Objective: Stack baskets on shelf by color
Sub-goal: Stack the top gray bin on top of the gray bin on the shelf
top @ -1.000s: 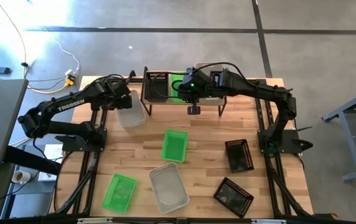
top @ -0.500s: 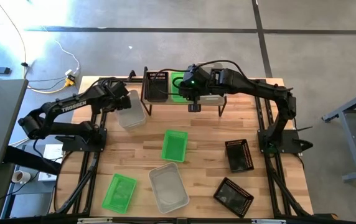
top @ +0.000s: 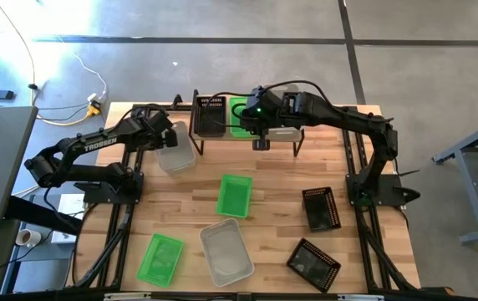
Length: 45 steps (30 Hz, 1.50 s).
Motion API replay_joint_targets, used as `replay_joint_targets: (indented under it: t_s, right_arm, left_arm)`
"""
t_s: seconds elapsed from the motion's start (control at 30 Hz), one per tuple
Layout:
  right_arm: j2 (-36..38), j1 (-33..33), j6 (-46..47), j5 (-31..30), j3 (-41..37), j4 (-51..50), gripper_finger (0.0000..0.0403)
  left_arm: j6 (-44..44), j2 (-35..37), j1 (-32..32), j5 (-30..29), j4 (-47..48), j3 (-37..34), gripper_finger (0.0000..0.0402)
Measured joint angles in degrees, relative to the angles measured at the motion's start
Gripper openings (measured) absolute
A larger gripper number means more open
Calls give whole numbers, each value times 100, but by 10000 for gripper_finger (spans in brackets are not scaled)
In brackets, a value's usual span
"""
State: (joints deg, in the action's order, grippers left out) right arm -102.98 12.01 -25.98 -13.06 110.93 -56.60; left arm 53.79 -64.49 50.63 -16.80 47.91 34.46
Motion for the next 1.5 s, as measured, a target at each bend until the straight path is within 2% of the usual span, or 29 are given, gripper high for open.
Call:
replay_joint_targets:
  t_s: [0.17,0.4,0.57,0.9,1.23,1.5]
  right_arm:
    - [0,-2,24,0,0,-21,84]
    - [0,-92,186,14,0,-34,84]
    - [0,-356,297,501,0,-127,84]
    - [0,-969,1442,560,0,-52,84]
    - [0,-1479,2143,603,0,-52,84]
    - [0,-1892,2862,472,0,11,84]
  left_arm:
    - [-143,43,-2,57,93,97,7]
    - [-530,439,-2,40,564,627,2]
    - [-807,863,-4,-179,1245,1150,2]
    - [-1387,1585,-10,-295,3359,2395,1]
    - [-1186,2026,-449,504,4026,3495,1]
    - [-611,2025,-1269,763,4046,3733,0]
